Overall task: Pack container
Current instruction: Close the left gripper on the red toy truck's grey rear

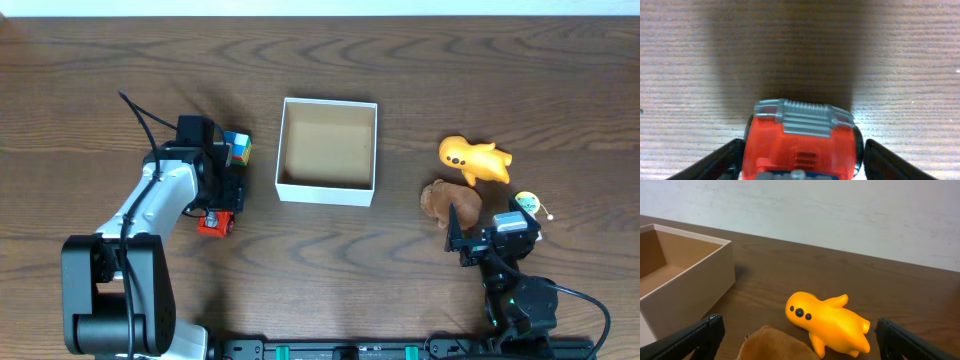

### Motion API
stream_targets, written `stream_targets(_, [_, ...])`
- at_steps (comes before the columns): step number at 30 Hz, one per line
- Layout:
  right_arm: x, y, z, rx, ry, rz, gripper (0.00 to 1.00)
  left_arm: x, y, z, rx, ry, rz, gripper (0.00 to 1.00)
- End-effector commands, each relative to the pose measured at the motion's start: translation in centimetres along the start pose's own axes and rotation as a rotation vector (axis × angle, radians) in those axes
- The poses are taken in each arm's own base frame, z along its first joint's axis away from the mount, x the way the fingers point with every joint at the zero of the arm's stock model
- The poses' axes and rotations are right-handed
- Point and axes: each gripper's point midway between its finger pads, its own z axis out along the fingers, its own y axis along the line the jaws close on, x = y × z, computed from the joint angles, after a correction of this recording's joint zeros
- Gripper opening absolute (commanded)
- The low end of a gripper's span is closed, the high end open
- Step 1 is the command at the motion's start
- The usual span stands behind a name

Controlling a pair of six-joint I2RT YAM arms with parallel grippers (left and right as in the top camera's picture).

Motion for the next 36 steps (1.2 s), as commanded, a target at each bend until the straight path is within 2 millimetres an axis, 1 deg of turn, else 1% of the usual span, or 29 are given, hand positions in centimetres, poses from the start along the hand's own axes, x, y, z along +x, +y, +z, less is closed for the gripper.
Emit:
stream_targets(1, [0.2,-0.1,0.0,0.005,0.004,0.015,0.99,1.1,0.2,1.2,-0.002,0.054,0.005,0.67])
stream_targets(4, [0.2,-0.1,0.0,0.005,0.004,0.015,0.99,1.3,0.2,1.0,-0.002,0.057,0.005,0.65])
stream_targets(12, [0.2,-0.1,0.0,0.005,0.004,0.015,0.99,2.1,0.1,-0.3,-0.002,0.072,0.004,0.64])
stream_targets(14, [0.2,-0.1,0.0,0.005,0.004,0.015,0.99,2.2,0.1,-0.5,-0.002,0.072,0.004,0.65])
stream_targets(16, [0.2,-0.1,0.0,0.005,0.004,0.015,0.99,2.2,0.1,-0.8,-0.002,0.067,0.005,0.73])
stream_targets(19, [0.2,-0.1,0.0,0.005,0.004,0.015,0.99,2.1,0.1,-1.3,-0.002,0.052,0.005,0.92])
stream_targets(21, [0.2,-0.1,0.0,0.005,0.004,0.015,0.99,1.9,0.1,-1.7,-0.003,0.035,0.006,0.96])
stream_targets(24, [0.2,-0.1,0.0,0.005,0.004,0.015,0.99,1.6,0.0,-2.6,-0.003,0.005,0.007,1.00])
stream_targets(26, [0.2,-0.1,0.0,0.005,0.004,0.015,0.99,1.7,0.0,-3.3,-0.003,-0.008,0.025,1.00])
stream_targets(30, [0.2,-0.1,0.0,0.005,0.004,0.015,0.99,2.9,-0.2,-4.2,0.007,0.020,0.092,1.00])
stream_targets(34, [0.2,-0.1,0.0,0.005,0.004,0.015,0.99,4.2,-0.7,-4.3,0.039,0.067,0.152,0.99])
stream_targets(36, [0.2,-0.1,0.0,0.005,0.004,0.015,0.99,4.4,-0.7,-4.3,0.040,0.074,0.178,0.98])
